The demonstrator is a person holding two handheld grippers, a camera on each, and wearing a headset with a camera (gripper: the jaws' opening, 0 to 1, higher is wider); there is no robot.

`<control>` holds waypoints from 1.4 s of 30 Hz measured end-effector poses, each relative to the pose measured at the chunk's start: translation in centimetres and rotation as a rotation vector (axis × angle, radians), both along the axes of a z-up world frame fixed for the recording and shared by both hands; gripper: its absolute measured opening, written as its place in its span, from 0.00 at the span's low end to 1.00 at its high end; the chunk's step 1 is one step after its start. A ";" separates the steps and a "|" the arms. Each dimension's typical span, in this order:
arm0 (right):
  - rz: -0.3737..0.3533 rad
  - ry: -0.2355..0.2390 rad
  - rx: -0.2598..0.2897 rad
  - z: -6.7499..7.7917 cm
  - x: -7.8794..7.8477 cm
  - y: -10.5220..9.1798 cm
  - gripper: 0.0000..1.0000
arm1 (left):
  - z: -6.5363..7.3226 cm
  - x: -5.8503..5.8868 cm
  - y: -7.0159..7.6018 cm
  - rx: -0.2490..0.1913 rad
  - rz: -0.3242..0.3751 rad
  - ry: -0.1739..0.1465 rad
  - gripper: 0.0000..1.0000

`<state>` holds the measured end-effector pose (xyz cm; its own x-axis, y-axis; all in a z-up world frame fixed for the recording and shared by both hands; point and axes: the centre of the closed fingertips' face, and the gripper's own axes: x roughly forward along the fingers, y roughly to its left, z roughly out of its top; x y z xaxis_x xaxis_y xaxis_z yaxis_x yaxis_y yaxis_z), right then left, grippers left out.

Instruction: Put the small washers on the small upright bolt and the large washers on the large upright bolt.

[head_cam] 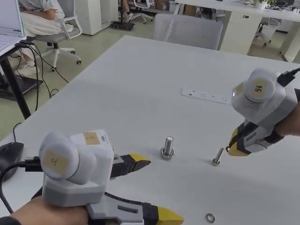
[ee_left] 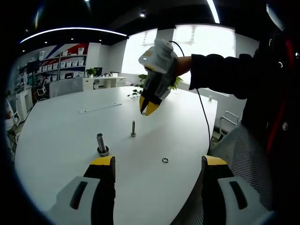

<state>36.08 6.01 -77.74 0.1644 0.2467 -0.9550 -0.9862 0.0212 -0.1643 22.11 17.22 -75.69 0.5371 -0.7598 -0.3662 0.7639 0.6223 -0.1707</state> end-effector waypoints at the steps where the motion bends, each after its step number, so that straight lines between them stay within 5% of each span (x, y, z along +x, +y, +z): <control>1: 0.001 -0.004 -0.001 0.0 0.2 0.0 0.13 | 0.0 0.0 0.0 0.001 0.000 0.001 0.75; 23: 0.002 0.020 -0.035 -2.7 3.4 0.0 0.13 | -0.7 0.2 0.4 0.009 0.025 0.029 0.75; 42: 0.022 0.049 -0.049 -4.1 3.4 0.6 0.13 | -1.0 0.2 0.7 0.011 0.046 0.040 0.74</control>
